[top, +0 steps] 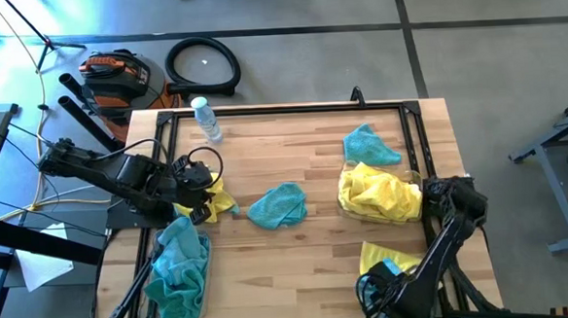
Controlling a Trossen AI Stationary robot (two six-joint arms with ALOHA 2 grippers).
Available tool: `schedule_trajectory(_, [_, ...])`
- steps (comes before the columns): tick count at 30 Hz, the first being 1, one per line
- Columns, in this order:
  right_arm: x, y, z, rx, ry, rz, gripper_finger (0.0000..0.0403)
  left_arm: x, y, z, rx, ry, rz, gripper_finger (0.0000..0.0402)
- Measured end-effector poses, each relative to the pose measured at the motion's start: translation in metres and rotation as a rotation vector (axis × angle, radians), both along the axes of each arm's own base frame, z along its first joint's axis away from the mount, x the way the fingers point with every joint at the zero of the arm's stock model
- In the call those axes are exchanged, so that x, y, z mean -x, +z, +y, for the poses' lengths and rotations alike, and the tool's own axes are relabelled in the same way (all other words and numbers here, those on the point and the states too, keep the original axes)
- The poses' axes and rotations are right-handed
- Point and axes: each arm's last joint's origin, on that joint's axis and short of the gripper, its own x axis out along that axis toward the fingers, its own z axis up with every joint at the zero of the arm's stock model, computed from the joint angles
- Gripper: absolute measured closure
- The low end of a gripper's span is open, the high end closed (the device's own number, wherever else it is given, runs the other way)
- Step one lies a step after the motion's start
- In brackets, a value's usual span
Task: Sort microfiber towel by color & place in baskets
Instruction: Put the blue microfiber towel into the right transparent bin
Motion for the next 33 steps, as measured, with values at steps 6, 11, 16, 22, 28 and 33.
schedule_trajectory(6, [-0.001, -0.032, 0.008, -0.038, 0.007, -0.022, 0.0212, 0.0, 0.0, 0.0, -0.006, -0.011, 0.003, 0.03])
schedule_trajectory(11, [0.004, -0.058, 0.004, -0.039, -0.065, -0.015, 0.0255, 0.0, 0.0, 0.0, -0.007, -0.012, 0.003, 0.03])
schedule_trajectory(16, [0.002, -0.054, 0.004, -0.015, -0.063, -0.043, 0.0363, 0.0, 0.0, 0.0, -0.006, -0.013, 0.004, 0.03])
schedule_trajectory(22, [-0.003, -0.018, 0.004, 0.065, -0.063, -0.129, 0.0382, 0.0, 0.0, 0.0, 0.009, -0.004, 0.002, 0.03])
schedule_trajectory(28, [-0.017, 0.043, -0.01, 0.223, -0.024, -0.272, 0.0398, -0.001, 0.001, -0.001, 0.016, -0.002, -0.014, 0.03])
schedule_trajectory(33, [-0.042, 0.078, -0.026, 0.303, 0.069, -0.498, 0.0398, -0.012, 0.007, -0.004, -0.003, -0.064, -0.128, 0.0298])
